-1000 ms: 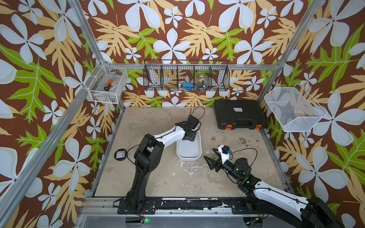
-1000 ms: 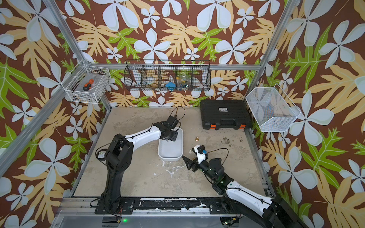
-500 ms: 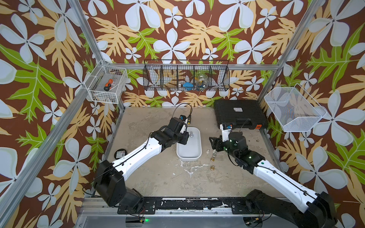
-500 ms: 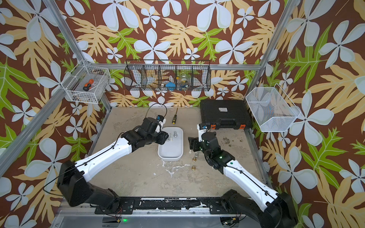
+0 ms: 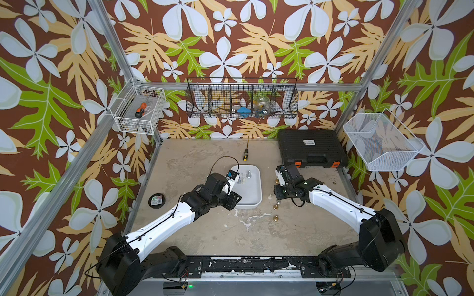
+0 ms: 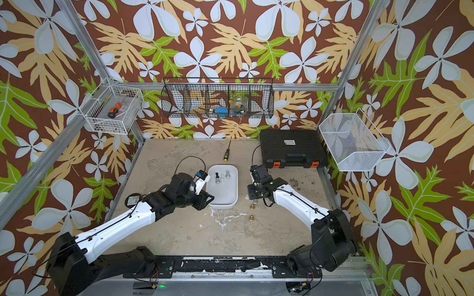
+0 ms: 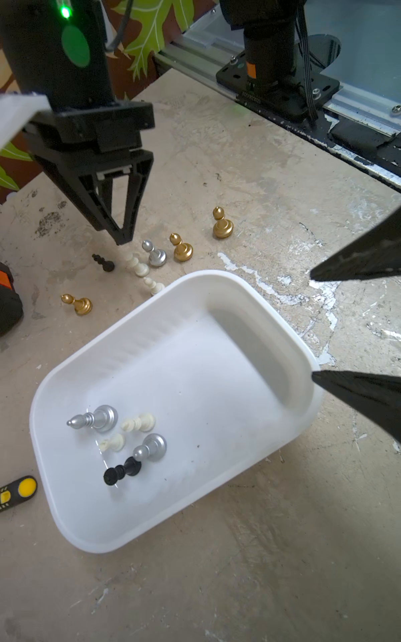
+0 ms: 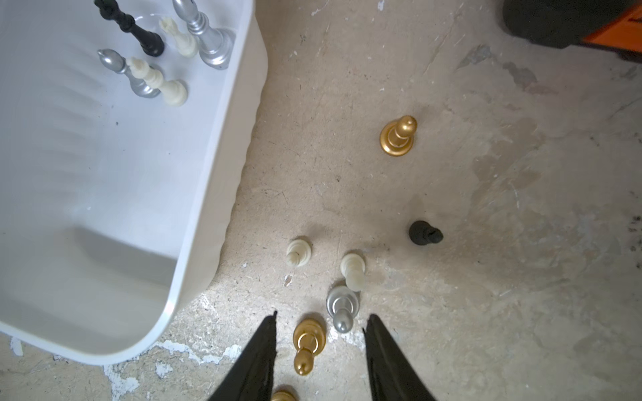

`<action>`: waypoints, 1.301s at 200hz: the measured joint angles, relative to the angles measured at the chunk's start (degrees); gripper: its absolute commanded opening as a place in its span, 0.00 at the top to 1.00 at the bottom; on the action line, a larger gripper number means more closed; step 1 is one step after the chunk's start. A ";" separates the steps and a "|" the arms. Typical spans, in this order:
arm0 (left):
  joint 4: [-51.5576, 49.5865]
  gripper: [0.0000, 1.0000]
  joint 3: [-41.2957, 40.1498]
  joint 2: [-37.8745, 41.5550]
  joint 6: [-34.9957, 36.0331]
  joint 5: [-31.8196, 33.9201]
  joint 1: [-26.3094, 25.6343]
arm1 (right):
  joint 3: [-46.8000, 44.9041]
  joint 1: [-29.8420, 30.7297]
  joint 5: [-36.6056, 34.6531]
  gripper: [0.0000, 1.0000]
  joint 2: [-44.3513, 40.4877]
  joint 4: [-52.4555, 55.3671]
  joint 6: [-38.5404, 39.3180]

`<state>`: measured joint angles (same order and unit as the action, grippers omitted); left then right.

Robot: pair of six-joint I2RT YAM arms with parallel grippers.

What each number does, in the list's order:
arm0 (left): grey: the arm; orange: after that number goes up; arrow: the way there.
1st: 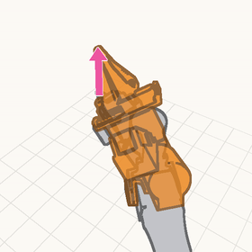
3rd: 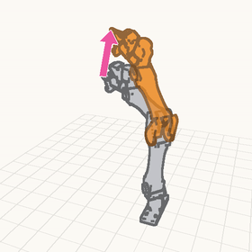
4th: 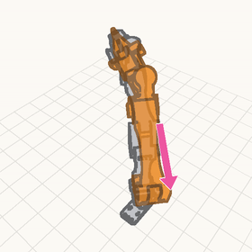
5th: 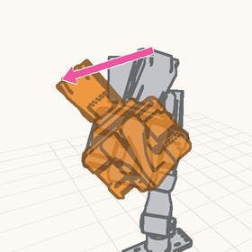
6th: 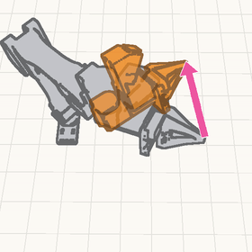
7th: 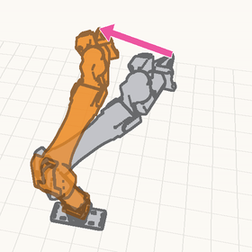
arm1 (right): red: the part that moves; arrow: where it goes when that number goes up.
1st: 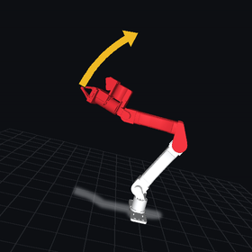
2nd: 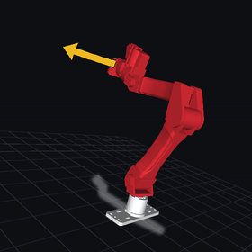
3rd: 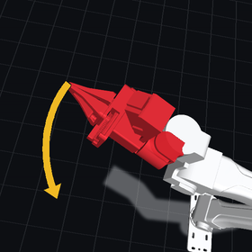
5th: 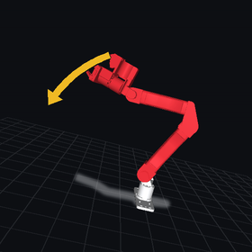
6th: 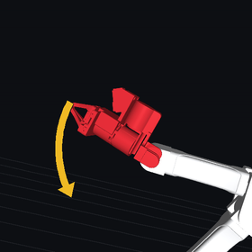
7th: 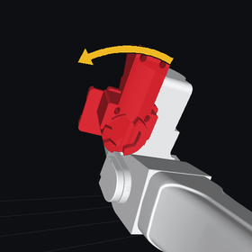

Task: Put the chess pieces into the storage box
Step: Pick up the chess piece at the center of the board.

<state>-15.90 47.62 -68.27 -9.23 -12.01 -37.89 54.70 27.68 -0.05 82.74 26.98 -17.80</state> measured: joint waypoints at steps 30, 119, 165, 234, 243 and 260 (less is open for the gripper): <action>1.38 0.56 0.02 -0.81 0.26 -1.73 0.00 | -0.11 -0.35 -1.22 0.58 2.03 -0.07 -0.22; 1.33 0.56 -0.39 -0.35 0.28 -1.99 0.00 | 1.22 -1.05 -2.40 0.63 9.68 -2.60 -0.39; 1.33 0.56 -0.39 -0.33 0.28 -2.03 0.00 | 1.57 -1.11 -3.41 0.66 12.52 -3.58 -0.37; 1.29 0.55 -0.44 -0.33 0.28 -2.01 0.00 | 1.51 -1.27 -4.24 0.75 13.38 -5.05 -0.35; 1.22 0.55 -0.44 -0.33 0.28 -1.99 0.00 | 1.42 -1.27 -4.24 0.73 13.38 -5.07 -0.35; 1.16 0.55 -0.44 -0.33 0.28 -1.99 0.00 | 1.36 -1.27 -4.24 0.73 13.38 -5.14 -0.35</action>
<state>-14.74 47.18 -68.60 -8.95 -14.00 -37.89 56.05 26.41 -4.29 96.12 21.85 -18.15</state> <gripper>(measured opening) 0.447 0.279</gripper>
